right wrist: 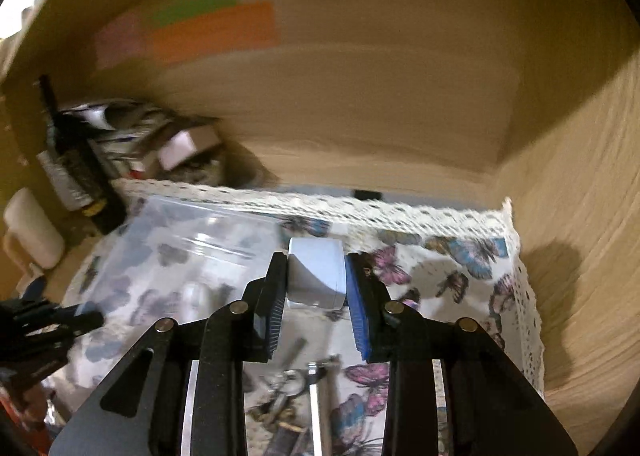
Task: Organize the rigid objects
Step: 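Grasp the white plug adapter with the right gripper, then lower the white adapter into the clear box and open the right gripper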
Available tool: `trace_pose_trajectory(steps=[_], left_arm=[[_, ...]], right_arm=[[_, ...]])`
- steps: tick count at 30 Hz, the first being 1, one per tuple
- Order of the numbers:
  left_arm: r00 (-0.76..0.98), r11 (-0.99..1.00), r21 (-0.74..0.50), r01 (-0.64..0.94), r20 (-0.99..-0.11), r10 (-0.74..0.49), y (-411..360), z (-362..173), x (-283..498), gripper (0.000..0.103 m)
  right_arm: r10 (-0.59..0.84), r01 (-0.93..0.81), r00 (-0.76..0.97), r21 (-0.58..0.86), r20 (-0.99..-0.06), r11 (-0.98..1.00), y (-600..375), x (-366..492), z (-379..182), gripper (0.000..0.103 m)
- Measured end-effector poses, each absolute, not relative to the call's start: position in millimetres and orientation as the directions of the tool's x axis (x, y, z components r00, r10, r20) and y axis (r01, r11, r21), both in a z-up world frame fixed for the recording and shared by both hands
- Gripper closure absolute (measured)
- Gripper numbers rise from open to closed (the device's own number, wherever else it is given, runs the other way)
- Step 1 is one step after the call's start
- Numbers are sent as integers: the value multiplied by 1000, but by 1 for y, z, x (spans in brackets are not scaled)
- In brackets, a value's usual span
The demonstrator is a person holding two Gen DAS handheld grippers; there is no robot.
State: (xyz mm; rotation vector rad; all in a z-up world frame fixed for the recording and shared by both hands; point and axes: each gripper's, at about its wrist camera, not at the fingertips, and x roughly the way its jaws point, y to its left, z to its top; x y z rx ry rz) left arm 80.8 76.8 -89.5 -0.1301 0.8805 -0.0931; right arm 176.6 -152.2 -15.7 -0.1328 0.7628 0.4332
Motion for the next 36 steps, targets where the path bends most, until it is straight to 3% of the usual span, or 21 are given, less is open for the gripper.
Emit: trace_pose_trajectory(steps=[9,30,36], left_arm=[[633,988,-150,27,-762,-134,77,-89,81,91],[631,986,-165,27,-762,-145,78,-89,81,91],[632,986,-161,31,-761,-144,76,-89,81,91]], right_arm=[[419,-555,605,19,-677,832,-110,152,-10,76],[444,-683,391,69,-806,727,-46,147,-66,76],[442,-658,449,47,-777,751,-55,150,-52,65]])
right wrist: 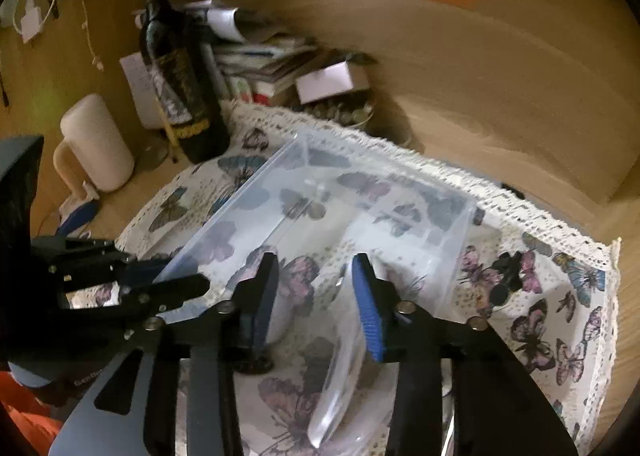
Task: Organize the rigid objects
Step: 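Lower the white adapter into the clear box and open the right gripper, then grasp the small black part on the tablecloth with the right gripper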
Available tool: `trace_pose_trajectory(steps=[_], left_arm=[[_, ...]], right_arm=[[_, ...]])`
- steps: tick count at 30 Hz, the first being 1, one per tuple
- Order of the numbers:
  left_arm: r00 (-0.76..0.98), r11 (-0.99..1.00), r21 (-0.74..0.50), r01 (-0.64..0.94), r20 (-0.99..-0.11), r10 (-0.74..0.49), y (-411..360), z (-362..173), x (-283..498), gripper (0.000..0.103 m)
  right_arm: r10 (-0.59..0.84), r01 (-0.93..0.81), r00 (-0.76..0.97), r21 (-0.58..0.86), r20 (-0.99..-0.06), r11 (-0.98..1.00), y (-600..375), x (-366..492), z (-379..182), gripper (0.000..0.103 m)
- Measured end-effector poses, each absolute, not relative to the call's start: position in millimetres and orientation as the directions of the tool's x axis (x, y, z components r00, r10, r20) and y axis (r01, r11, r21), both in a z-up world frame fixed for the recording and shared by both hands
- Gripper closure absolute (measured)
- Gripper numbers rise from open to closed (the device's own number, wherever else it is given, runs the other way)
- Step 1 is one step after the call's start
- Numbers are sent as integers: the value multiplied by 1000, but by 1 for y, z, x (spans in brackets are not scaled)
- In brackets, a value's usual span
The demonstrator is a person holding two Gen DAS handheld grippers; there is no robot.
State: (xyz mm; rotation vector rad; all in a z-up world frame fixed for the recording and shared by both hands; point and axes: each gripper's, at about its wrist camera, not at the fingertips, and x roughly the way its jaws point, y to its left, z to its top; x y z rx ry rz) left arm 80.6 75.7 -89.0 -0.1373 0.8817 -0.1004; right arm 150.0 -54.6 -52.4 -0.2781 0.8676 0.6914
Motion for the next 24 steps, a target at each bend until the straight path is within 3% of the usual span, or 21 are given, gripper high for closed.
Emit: trace_pose_trajectory(steps=[2,5,12,24], left_arm=[[632,986,-163,31,-761,-146,76,-89,81,91],[632,986,-163,31,-761,-146,76,-89,81,91],[631,986,-167,30,-762,-148,75,-89,81,91],[628,983,-180,29,-762,-158,75,-89,82,91]], right_arm=[[436,-643,472,40,-766,765,-59,153,-48,63],[429,-612,501,43,-751,790,-69,158,-41,51],[372,-512,596,21,-711,859,-100,171,-29,34],[238,-335,644,12,-727,942,-153,214,-44,33]])
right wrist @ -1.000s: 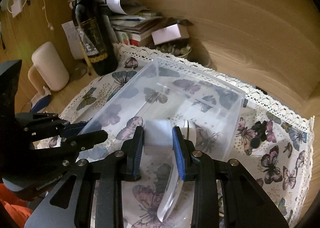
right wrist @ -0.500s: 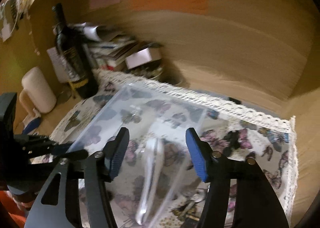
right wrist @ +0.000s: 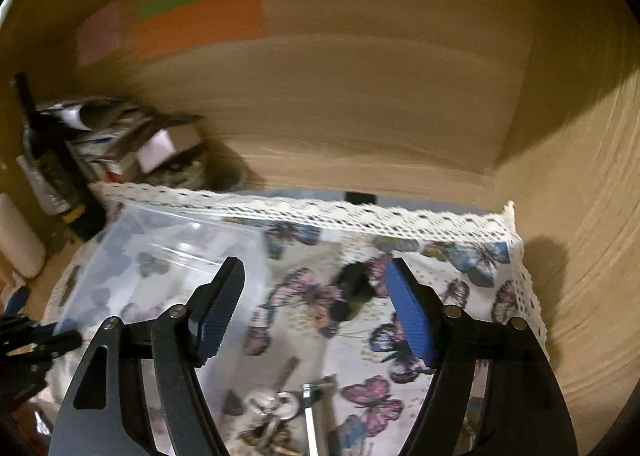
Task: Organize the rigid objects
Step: 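Grasp the small black part on the tablecloth with the right gripper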
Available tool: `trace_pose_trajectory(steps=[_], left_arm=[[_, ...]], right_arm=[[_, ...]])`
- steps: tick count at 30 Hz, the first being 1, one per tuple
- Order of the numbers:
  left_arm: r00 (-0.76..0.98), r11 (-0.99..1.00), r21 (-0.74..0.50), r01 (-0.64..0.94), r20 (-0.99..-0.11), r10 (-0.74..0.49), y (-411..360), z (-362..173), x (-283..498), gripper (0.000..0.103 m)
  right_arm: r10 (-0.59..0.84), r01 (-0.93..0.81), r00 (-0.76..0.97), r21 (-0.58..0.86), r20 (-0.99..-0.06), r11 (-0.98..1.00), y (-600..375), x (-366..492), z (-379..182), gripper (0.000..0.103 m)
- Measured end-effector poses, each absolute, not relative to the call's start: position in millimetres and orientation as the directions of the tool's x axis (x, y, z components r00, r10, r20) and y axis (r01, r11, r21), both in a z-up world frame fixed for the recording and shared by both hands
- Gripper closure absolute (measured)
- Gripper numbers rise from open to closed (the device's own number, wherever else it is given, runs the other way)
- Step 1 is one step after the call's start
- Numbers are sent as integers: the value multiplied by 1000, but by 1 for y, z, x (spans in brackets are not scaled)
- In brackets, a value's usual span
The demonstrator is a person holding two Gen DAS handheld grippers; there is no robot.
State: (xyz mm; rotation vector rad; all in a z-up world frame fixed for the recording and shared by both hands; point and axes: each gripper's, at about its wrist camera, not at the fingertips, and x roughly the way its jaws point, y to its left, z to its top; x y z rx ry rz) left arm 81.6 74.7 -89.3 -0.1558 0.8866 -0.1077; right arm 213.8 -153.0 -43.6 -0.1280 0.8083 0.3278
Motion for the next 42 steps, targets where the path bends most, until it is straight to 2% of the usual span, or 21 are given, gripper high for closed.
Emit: trace_pose_trajectory(steps=[5,9,13,16,18,20,27,37,42], left_arm=[[627,982,-184,30,-762,-162,75,-90,82,91],[625,980,-194,33,-761,-172,76,-89,82,91],[624,981,-188,37,-762,-170,76,-89,81,91],[624,982,-183,38,-763,-167,75,-89,82,91],[624,982,-184,38,-764,-167,76,-89,82,91],[624,982,-185,38,-763,-168,76,-89,82,91],[626,983,-181,36,-762,-164,75,-90,83,91],[630,985,-170,37,-761,-155,75,-90,82,91],[631,985,-166,37,-761,-152,75,-90,82,91]], right_arm=[[217,-314,599,23,-770,949,-157,233,-65,34],[192,-307,565,12,-802,952,-156,248,-82,44],[165,-294,546,-4,-821,956,-151,263,-99,48],[144,-280,496,-1,-856,960,-149,276,-116,59],[147,-281,456,15,-878,960,-149,283,-126,76],[142,-281,468,5,-872,960,-149,281,-127,79],[184,-310,504,23,-844,951,-155,257,-103,79],[263,-361,599,38,-756,932,-167,207,-38,79],[312,-418,630,29,-711,908,-143,188,-18,79]])
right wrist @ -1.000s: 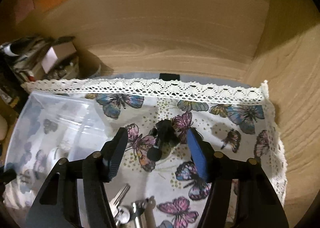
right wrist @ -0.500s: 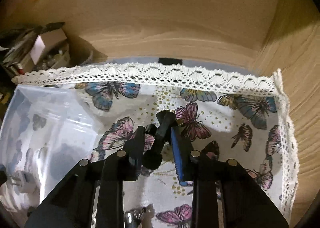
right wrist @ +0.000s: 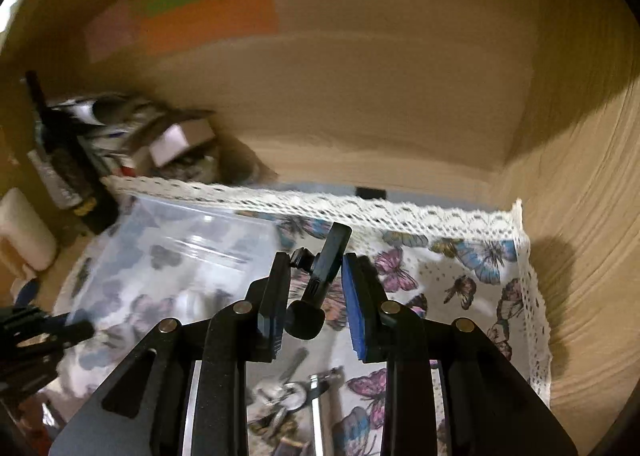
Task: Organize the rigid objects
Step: 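Drop the small black part into the clear box beside the device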
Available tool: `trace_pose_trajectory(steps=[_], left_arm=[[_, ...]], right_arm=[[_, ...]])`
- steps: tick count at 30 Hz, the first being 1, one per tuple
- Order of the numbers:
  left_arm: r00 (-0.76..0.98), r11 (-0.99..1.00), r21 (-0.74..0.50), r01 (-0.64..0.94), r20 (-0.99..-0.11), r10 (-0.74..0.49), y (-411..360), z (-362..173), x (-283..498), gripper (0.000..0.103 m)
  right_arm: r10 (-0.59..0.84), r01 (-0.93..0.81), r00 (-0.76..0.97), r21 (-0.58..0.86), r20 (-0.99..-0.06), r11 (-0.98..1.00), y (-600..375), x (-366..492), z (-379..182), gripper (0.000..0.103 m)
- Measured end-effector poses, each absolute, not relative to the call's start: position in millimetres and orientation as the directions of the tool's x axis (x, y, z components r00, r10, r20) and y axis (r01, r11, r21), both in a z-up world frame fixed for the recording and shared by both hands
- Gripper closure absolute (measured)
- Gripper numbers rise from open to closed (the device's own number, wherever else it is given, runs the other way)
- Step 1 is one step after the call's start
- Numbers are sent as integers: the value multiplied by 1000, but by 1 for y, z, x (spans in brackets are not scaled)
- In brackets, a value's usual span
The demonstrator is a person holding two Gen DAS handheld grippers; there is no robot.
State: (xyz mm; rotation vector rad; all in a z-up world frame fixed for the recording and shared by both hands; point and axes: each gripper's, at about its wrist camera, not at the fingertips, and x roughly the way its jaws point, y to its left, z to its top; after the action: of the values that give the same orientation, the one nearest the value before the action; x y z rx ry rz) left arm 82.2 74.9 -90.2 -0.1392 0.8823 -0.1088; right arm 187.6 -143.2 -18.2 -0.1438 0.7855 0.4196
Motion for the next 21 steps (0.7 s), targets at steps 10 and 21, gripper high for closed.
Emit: trace_pose_trajectory(steps=[10,21], left_arm=[[632,984,-173,31,-760,-154,77,-90,83,91],[633,984,-173,30,-759,-153,77,-90,82,91]], right_arm=[[415,-570,588,8,-694,822,-96,152,-16,79],[427,-670,456,14,-781,742,-60,131,-51,79]])
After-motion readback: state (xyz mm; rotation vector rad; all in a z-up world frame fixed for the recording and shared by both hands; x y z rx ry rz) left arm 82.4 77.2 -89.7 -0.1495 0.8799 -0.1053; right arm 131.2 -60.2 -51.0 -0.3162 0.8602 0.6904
